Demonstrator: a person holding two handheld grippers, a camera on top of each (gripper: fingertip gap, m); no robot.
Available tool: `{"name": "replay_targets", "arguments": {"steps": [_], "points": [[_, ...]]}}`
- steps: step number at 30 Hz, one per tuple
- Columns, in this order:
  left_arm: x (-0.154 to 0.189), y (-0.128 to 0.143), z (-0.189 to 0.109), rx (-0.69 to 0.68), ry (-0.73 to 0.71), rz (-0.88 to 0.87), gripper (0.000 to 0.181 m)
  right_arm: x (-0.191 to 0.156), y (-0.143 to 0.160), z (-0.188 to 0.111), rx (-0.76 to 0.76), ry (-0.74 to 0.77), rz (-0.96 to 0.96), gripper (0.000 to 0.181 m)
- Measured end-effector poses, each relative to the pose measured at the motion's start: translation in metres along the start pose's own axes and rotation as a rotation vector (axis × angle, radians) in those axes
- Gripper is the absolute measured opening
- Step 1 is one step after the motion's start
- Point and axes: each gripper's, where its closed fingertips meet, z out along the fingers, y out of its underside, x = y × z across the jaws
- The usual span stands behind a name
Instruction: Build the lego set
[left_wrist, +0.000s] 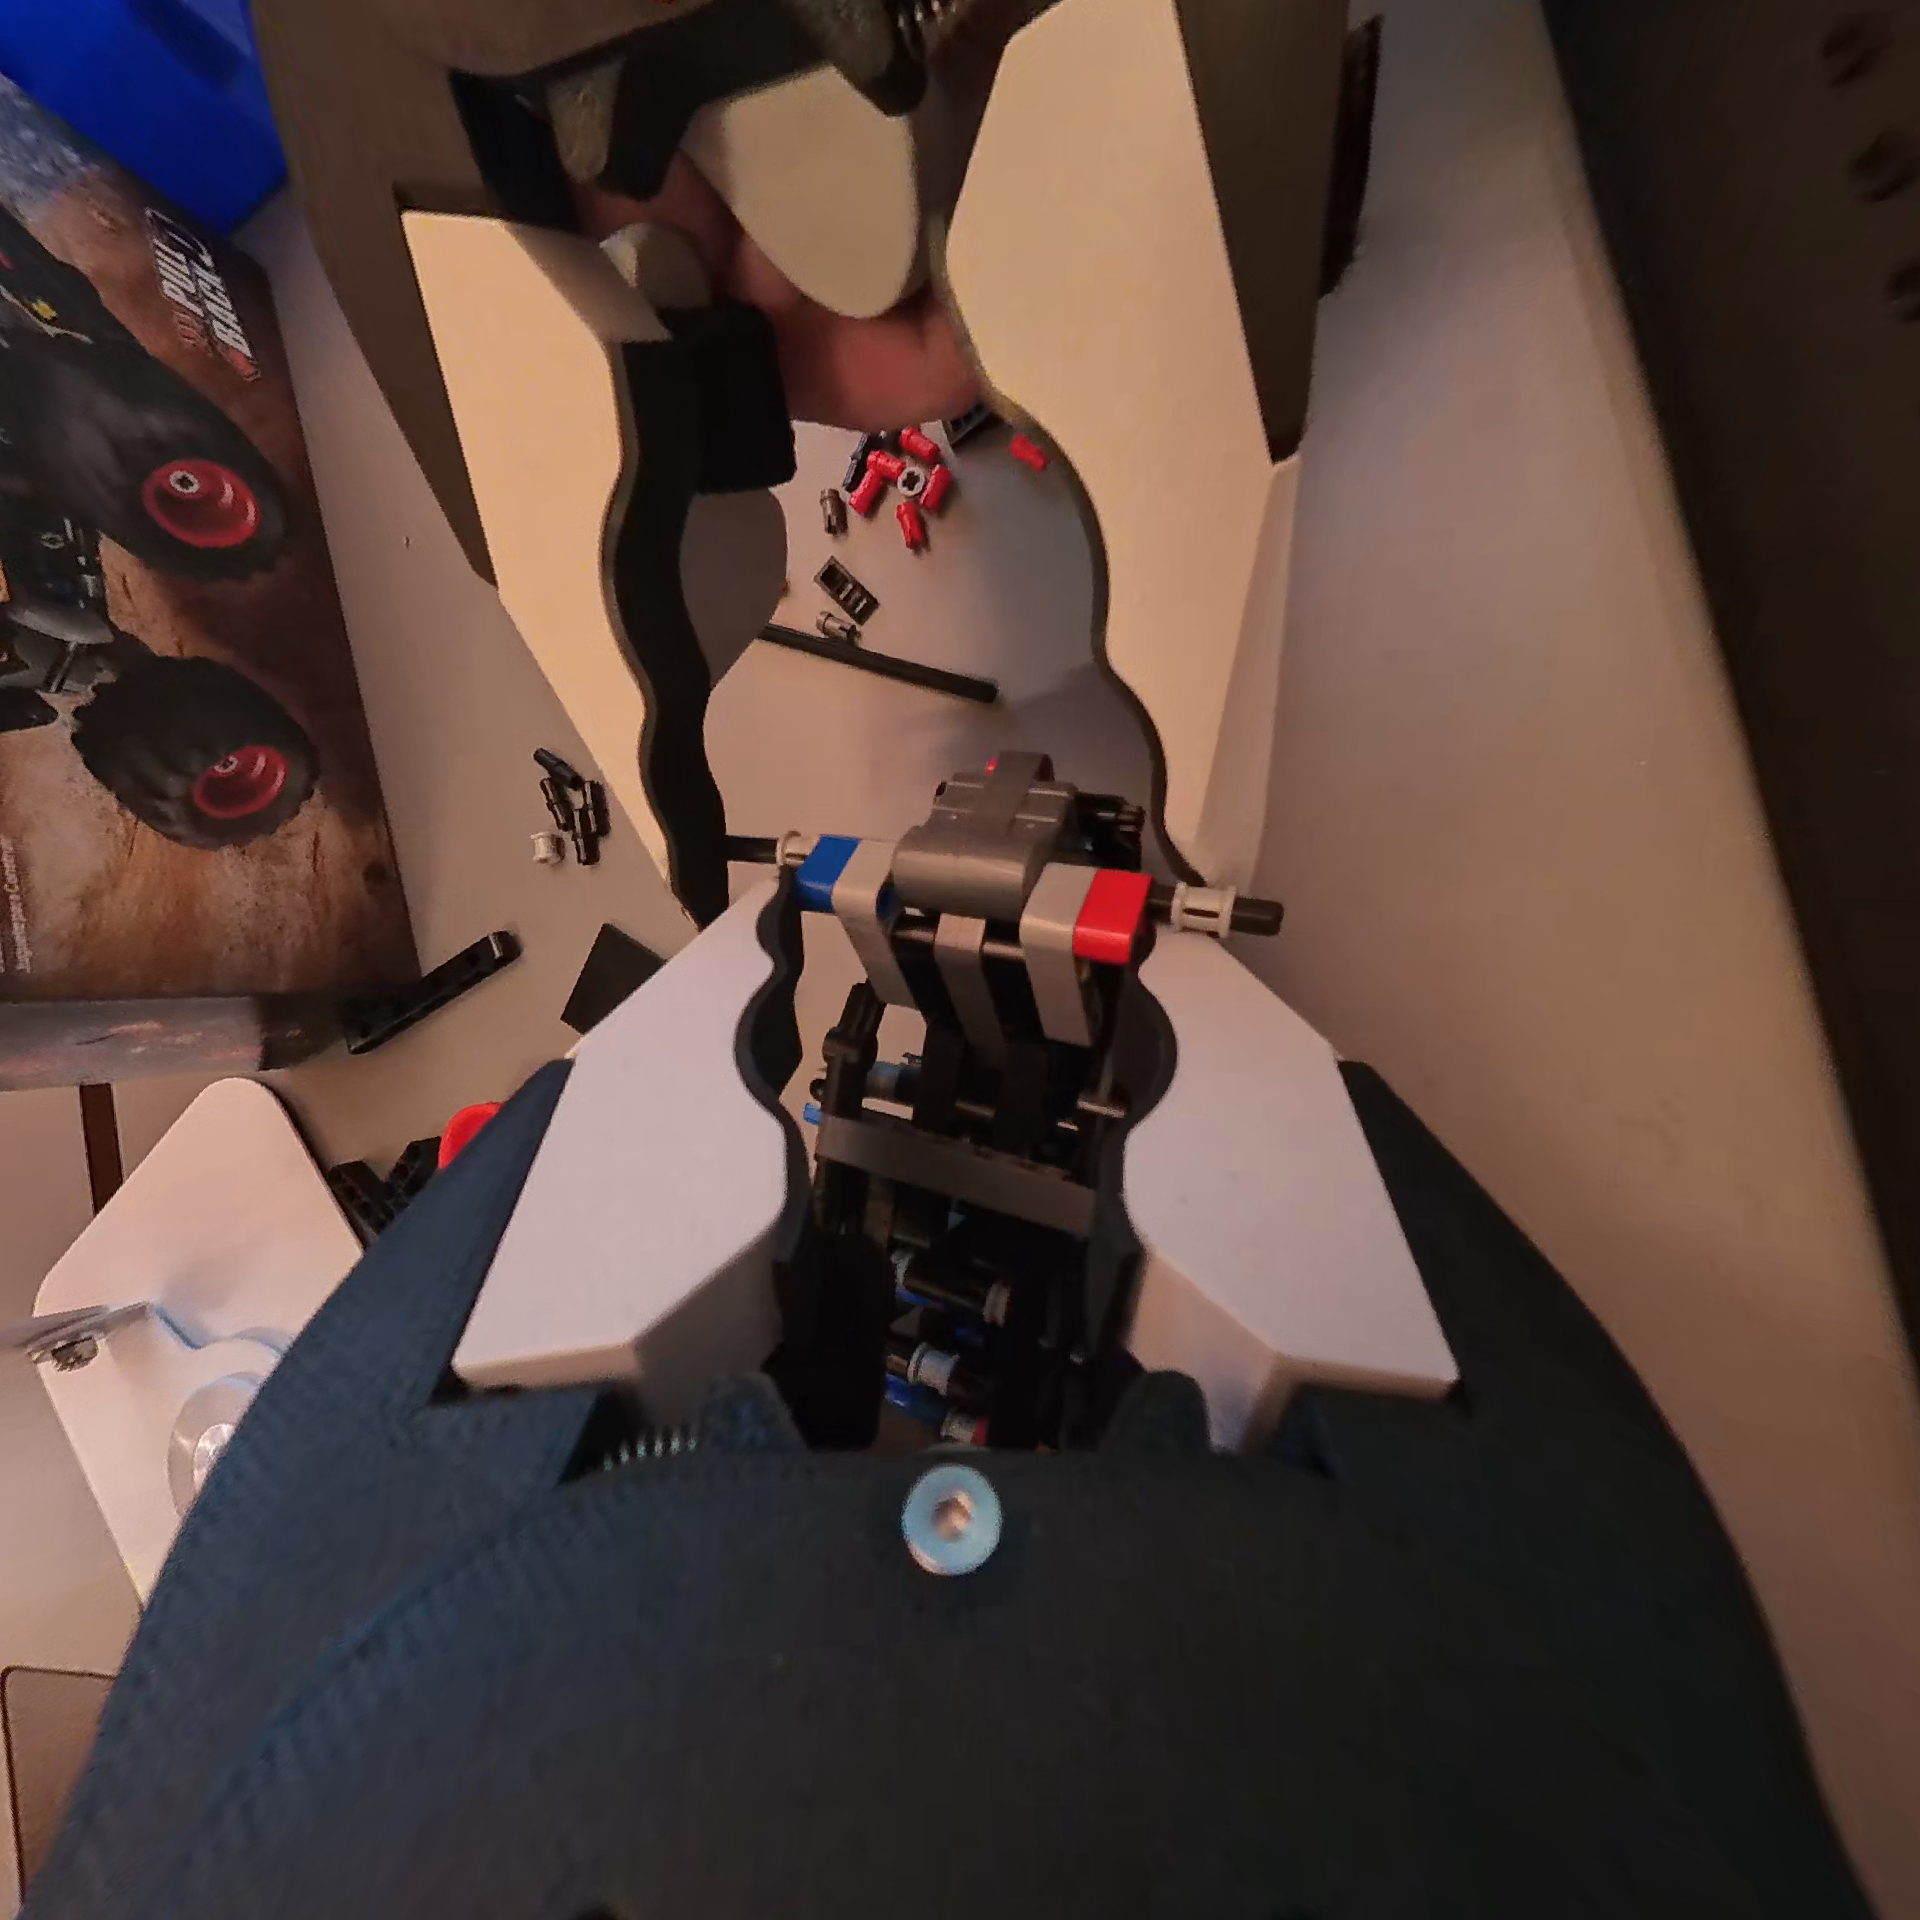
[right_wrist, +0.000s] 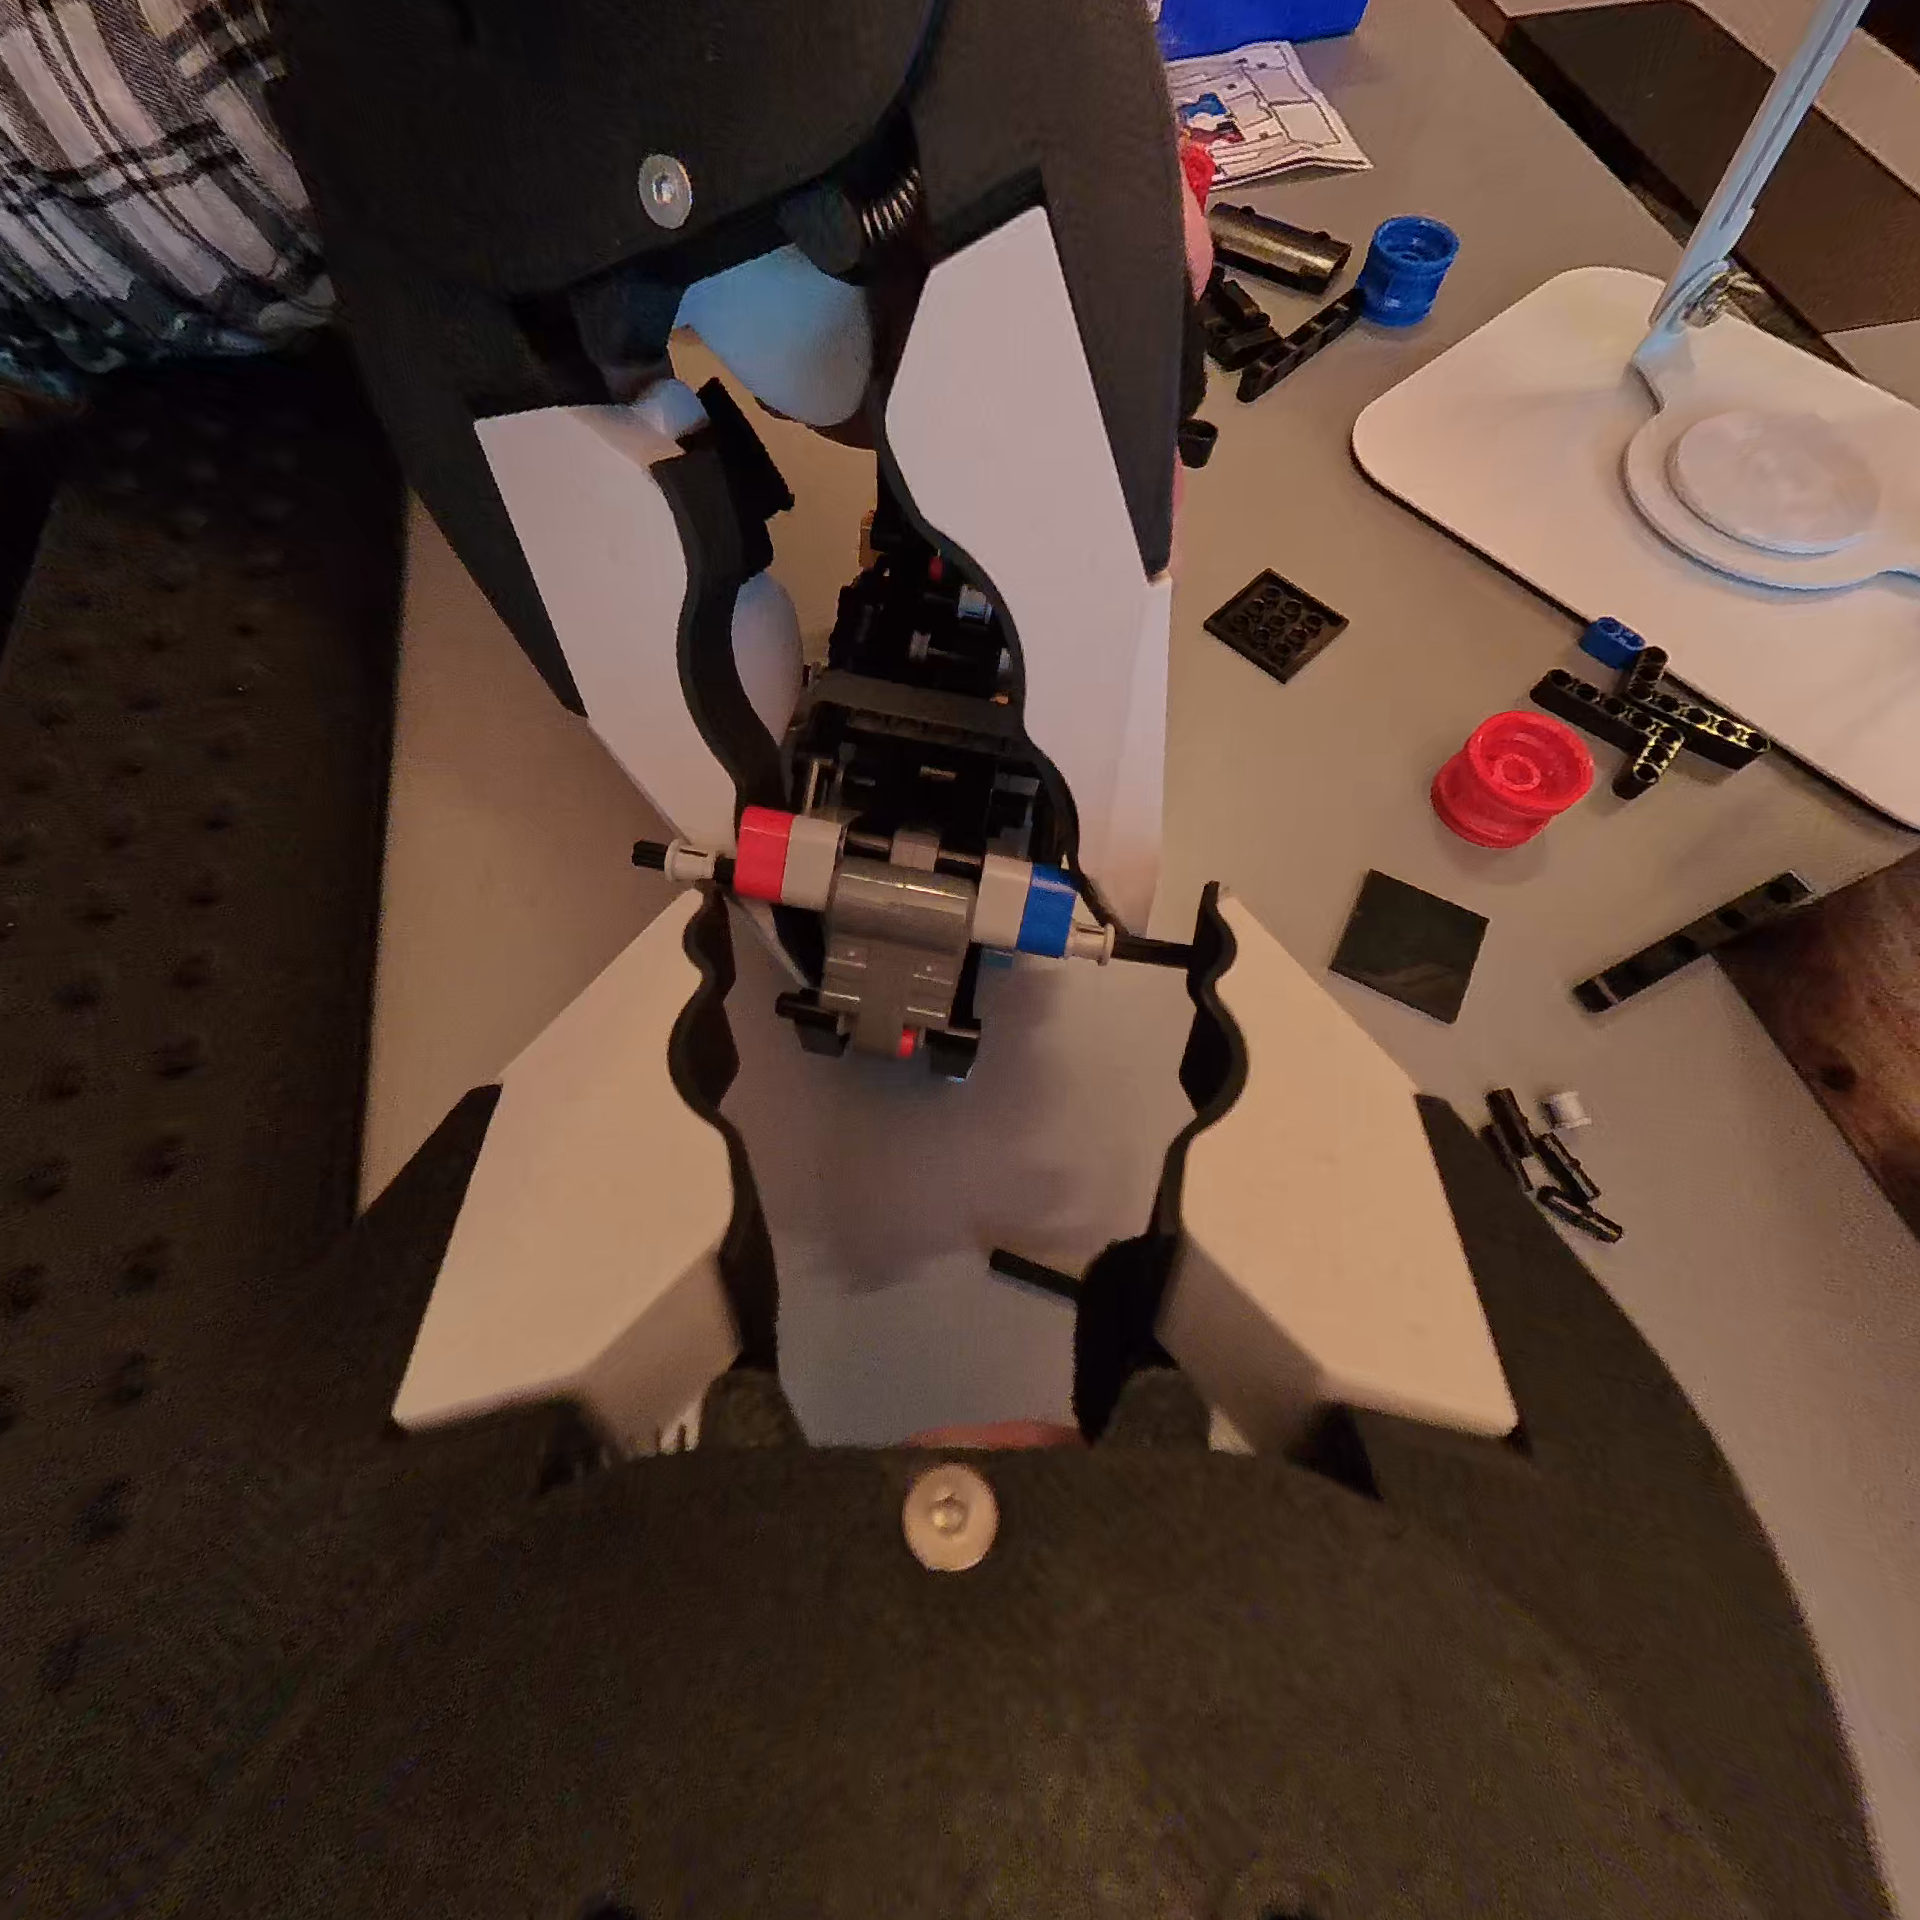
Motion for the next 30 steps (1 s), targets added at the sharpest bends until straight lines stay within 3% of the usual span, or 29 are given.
{"name": "replay_targets", "arguments": {"steps": [9,15,21,30], "points": [[0.000,0.001,0.001,-0.023,0.001,0.005,0.056,0.001,0.002,0.000,-0.009,0.006,0.003,0.085],[0.000,-0.002,0.001,0.027,0.036,-0.054,0.061,-0.003,-0.001,-0.001,0.026,-0.065,0.045,0.095],[0.010,0.000,0.000,0.060,0.125,-0.075,0.091,-0.006,0.000,-0.004,0.055,-0.113,0.066,0.093],[0.017,0.000,-0.014,0.104,0.198,-0.117,0.098,-0.014,0.001,-0.004,0.037,-0.103,0.041,0.099]]}}
